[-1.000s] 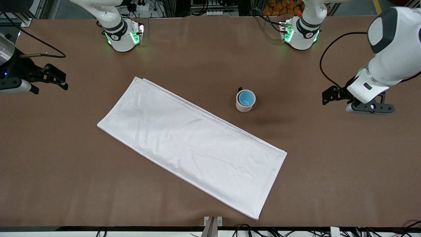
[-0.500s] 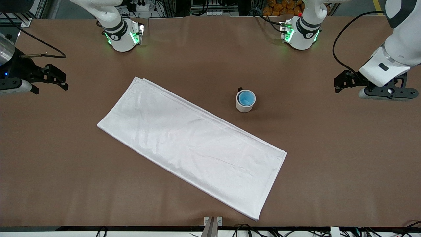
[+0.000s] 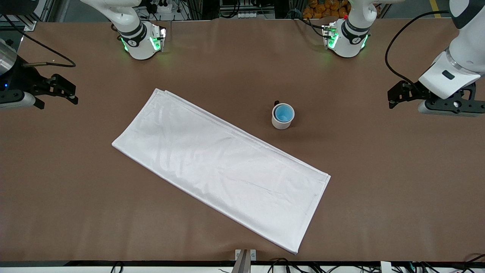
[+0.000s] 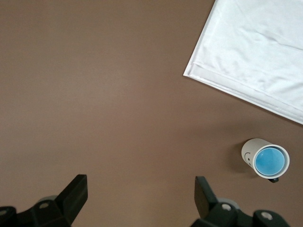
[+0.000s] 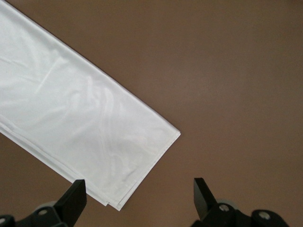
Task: Place blue cup into white mug on table
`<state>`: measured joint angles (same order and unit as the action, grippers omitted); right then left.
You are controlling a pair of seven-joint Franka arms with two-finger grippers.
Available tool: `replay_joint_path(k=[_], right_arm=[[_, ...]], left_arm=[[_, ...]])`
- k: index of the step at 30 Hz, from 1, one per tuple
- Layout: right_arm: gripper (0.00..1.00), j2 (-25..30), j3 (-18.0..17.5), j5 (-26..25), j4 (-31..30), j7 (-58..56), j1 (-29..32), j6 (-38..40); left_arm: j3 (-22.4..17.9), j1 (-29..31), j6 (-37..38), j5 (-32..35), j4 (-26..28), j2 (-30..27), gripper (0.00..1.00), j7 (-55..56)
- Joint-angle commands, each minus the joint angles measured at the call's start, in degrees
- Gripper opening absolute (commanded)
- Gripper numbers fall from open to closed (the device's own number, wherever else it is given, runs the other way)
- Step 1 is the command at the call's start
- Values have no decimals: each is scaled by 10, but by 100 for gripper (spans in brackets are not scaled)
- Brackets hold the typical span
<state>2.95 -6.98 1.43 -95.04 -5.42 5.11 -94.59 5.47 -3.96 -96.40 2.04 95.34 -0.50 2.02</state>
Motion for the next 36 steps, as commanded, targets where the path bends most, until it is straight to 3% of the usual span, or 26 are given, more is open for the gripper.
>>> replay_joint_path(k=[1, 36], right_arm=[[100, 9, 2, 7, -9, -9, 6, -7], [100, 11, 9, 3, -4, -5, 14, 4]], left_arm=[[1, 3, 16, -21, -20, 9, 100, -3], [-1, 0, 16, -18, -20, 9, 100, 3]])
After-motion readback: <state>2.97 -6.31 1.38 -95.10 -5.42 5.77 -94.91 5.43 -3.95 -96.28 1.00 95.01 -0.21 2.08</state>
